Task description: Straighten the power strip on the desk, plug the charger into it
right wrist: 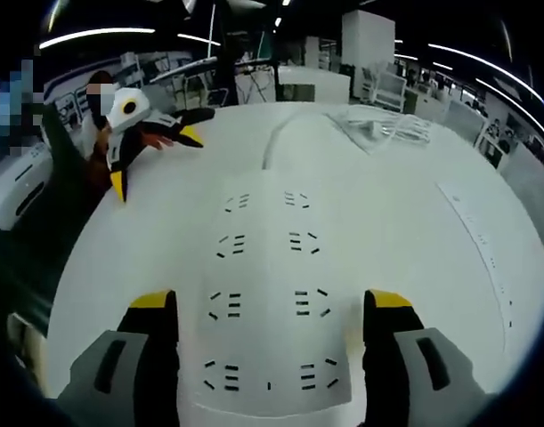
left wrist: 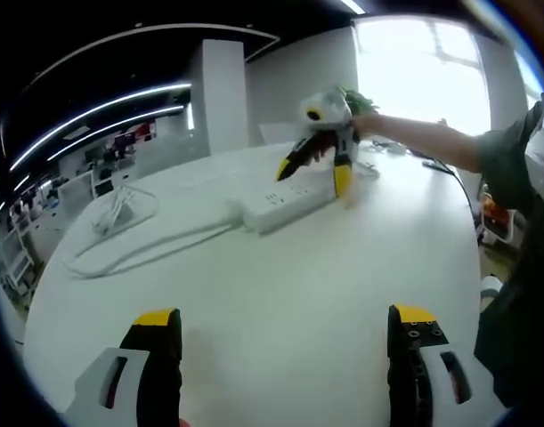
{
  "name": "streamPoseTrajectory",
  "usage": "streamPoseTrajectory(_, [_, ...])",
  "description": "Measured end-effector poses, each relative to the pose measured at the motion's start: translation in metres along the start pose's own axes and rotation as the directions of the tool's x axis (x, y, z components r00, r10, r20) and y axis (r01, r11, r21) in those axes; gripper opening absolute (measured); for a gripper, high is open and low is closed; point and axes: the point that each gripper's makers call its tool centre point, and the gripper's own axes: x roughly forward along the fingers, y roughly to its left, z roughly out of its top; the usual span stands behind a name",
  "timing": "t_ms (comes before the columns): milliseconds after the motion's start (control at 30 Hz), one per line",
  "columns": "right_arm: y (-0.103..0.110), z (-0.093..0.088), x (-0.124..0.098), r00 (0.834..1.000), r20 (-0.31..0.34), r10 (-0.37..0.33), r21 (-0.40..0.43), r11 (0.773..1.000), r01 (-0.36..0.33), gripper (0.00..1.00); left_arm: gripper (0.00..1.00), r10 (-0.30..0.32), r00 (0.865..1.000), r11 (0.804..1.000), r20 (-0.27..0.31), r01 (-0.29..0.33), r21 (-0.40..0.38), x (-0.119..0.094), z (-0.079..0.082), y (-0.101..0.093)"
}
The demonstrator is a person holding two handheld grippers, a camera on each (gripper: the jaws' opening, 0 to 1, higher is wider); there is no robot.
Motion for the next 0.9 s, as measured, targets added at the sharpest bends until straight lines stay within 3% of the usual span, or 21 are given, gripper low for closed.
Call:
streamPoseTrajectory(400, [0.008, 0.009, -0.013, 0.996, 0.078, -0.044, -0.003, 0.999, 0.044, 0.93, 0.99, 0.000, 1.000, 1.000, 0.001, 0.000, 0.014, -0.003, 0.003, -0.007])
streamPoseTrajectory(900, [0.015, 0.018, -0.031, 0.973, 0.209, -0.095, 0.007, 0.995, 0.095, 0.99, 0.99, 0.009, 1.000, 1.000, 0.004, -0.009, 0.022, -0.008, 0.004, -0.011])
